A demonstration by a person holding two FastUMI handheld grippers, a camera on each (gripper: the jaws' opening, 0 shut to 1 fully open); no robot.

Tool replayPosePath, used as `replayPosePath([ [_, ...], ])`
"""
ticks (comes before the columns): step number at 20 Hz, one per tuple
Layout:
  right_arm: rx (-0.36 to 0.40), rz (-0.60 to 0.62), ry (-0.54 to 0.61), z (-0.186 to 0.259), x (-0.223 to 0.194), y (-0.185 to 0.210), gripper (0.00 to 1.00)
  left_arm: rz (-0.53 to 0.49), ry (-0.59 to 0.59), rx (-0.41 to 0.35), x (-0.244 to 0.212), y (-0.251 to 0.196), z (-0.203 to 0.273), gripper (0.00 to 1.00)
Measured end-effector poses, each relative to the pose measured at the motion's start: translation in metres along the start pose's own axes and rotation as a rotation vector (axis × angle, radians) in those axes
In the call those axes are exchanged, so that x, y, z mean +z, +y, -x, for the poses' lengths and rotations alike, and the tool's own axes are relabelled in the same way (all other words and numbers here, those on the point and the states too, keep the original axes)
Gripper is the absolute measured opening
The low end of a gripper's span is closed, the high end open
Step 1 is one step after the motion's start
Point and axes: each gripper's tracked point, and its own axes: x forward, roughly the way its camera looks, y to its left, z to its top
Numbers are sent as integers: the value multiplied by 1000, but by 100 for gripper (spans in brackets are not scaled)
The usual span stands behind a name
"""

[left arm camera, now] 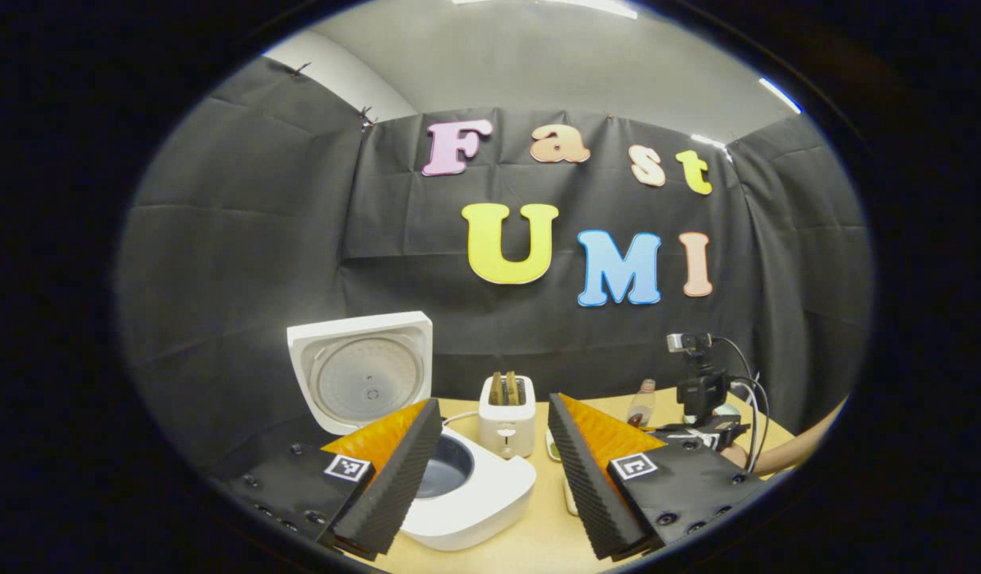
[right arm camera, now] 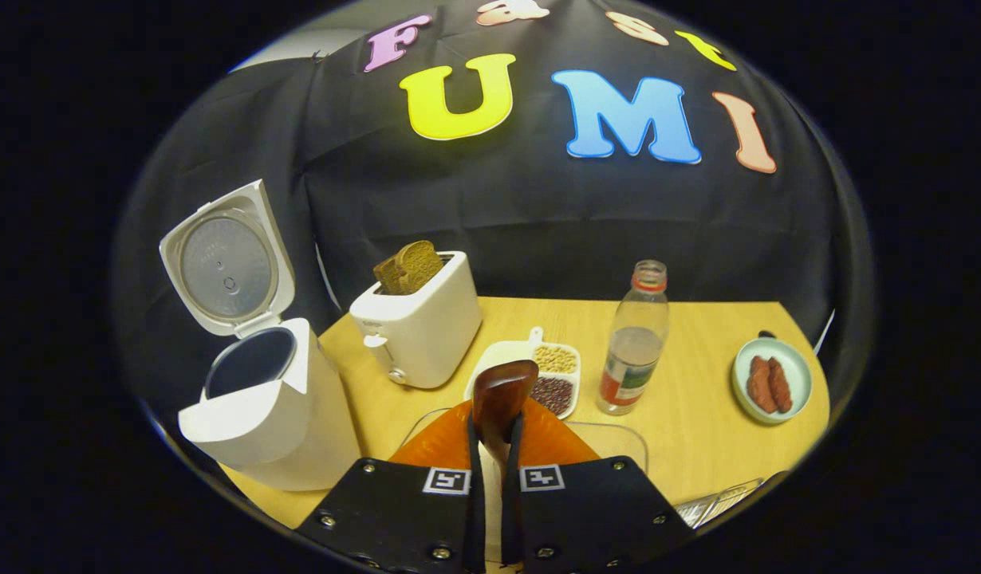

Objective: Close the left gripper, press the button to open the rice cooker; take a wooden spoon from the chopstick holder with the right hand, scoop a spoonful of rice and pour it into the rice cooker, then put the wooden spoon back into the chopstick holder.

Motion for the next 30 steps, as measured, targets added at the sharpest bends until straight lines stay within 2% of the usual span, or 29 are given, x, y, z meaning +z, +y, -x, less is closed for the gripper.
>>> replayPosePath([
  [5, 68, -438, 45, 0, -2, -28, 8, 36, -2, 16, 0, 8, -2, 94],
  [7, 85, -571, 14, 8, 7, -45, 8, 32, -8, 16, 3, 8, -3, 94],
  [14, 164, -817, -115, 55, 61, -71, 8, 24, -30, -17, 8, -5, -13, 94],
  [18, 260, -980, -173, 78, 91, -63, 8, 14, -37, -39, 7, -8, -19, 94],
  [22, 328, -1049, -207, 93, 118, -45, 8, 4, -49, -55, 7, -3, -24, 94],
  [30, 432, -1005, -214, 98, 164, 16, 8, 14, -56, -36, -1, 33, -17, 94],
])
